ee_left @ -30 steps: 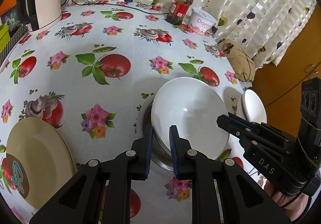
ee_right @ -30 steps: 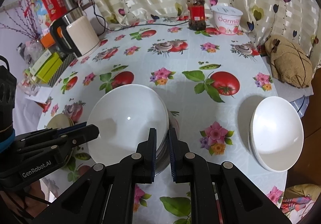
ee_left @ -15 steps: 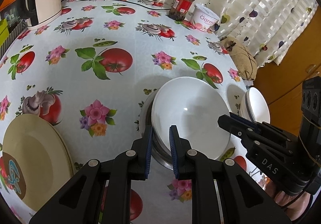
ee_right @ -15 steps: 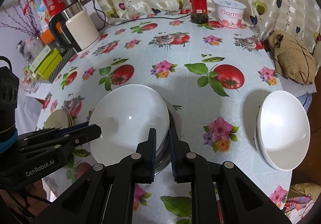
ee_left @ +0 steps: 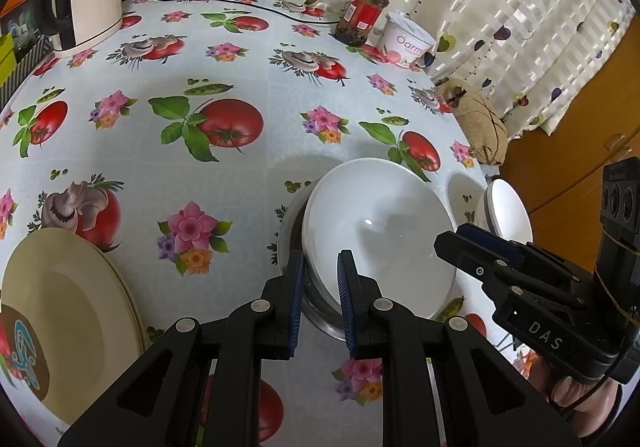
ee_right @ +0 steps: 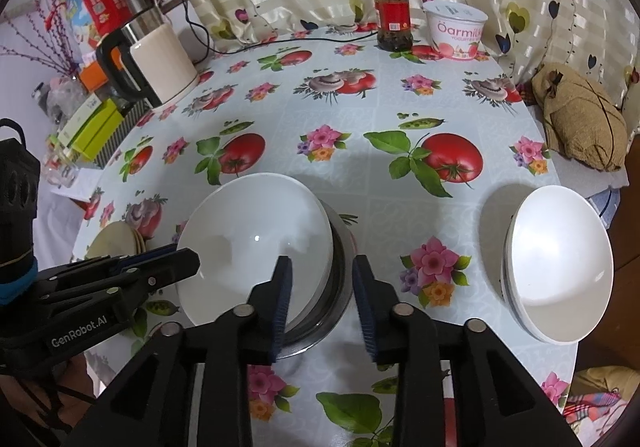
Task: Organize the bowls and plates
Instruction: 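Open the left tool and release the white bowls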
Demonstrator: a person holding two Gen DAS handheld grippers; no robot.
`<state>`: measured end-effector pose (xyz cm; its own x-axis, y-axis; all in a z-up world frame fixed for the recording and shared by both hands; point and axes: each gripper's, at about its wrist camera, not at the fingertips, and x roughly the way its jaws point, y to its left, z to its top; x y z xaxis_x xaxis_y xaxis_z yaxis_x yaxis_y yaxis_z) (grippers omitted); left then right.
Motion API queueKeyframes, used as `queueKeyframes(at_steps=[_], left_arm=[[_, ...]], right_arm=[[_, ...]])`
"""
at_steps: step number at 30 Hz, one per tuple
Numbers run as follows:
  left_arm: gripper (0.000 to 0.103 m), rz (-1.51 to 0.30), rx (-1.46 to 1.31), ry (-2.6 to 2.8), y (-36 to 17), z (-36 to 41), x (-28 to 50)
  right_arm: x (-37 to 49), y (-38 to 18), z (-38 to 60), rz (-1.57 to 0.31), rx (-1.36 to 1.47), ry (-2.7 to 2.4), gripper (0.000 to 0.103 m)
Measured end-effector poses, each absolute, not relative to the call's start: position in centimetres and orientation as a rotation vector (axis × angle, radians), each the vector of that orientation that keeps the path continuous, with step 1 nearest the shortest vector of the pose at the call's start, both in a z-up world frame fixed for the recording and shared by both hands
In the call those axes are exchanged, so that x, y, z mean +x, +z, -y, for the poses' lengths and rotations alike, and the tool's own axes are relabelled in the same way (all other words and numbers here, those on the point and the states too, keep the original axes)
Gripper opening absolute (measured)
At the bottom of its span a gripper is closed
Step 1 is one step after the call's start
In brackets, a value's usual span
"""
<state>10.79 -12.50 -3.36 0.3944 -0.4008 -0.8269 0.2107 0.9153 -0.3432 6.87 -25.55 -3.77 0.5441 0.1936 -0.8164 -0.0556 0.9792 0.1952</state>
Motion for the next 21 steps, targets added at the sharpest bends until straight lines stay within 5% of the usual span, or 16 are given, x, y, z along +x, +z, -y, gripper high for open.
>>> queueKeyframes(at_steps=[21], left_arm=[[0.018, -1.040, -0.211, -0.380, -1.9, 11.4, 9.9]], right_arm=[[5.4, -1.7, 26.2, -0.941, 0.151, 0.134, 0.038]])
